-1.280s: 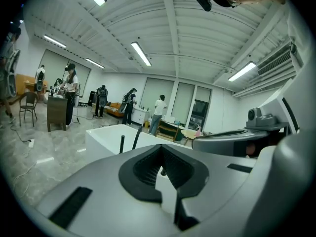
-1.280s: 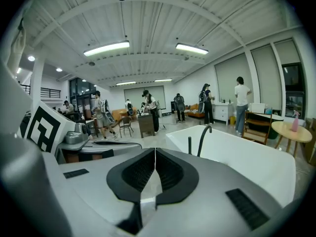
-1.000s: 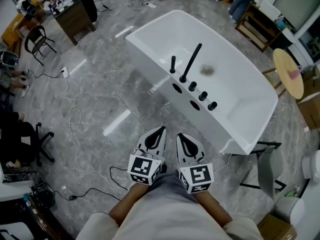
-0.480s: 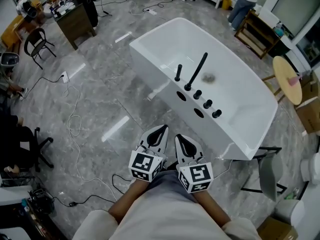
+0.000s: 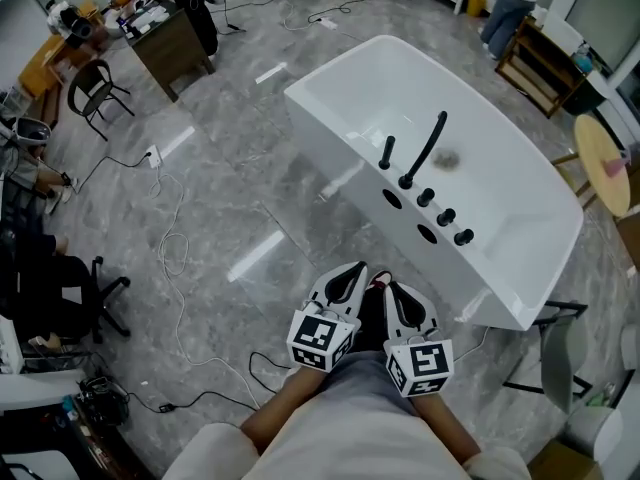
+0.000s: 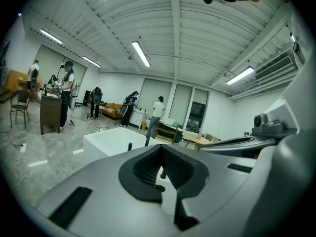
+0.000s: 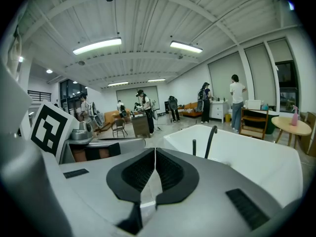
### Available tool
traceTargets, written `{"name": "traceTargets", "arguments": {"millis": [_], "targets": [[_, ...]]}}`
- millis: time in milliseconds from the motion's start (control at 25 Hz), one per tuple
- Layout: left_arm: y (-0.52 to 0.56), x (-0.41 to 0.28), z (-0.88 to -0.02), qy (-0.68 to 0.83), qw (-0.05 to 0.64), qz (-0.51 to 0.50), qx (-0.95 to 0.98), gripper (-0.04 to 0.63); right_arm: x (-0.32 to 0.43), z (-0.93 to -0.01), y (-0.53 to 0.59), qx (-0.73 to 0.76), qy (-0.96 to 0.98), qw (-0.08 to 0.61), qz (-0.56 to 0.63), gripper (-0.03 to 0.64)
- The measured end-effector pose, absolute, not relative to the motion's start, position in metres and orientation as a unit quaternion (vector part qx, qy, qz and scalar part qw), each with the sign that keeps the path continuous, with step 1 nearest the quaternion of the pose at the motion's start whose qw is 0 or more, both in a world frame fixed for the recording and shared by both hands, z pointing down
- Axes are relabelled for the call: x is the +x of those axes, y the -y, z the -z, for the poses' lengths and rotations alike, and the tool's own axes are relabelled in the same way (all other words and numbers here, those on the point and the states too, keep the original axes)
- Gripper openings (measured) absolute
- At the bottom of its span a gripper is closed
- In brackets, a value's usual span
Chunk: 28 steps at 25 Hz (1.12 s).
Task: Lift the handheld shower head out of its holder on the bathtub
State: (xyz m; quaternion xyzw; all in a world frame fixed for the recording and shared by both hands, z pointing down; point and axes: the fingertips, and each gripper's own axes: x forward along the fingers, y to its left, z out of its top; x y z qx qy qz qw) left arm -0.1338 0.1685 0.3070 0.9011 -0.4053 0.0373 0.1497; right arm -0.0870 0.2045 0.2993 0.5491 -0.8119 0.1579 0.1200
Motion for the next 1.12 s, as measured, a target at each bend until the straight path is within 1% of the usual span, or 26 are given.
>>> {"name": "traceTargets", "arguments": {"millis": [360,920,1120], "targets": [[-0.125,-0.109,-0.313,0.396,0.153,-0.055,0.904,0.006,-0.066,-0.301,-0.154,0.554,0.807,0.113,-0.169,0.020],[-0.034,-0.053,-0.346,0.371,0.202,-0.076,0.903,0.006,-0.020,-0.328,-0.055,0.556,0.793,0.138,-0.209,0.020],[0.000,-0.036,-0.351,0.363,0.208,-0.088,0.904,0.006,-0.011,-0.332,-0.016,0.552,0.794,0.136,-0.216,0.021]]}}
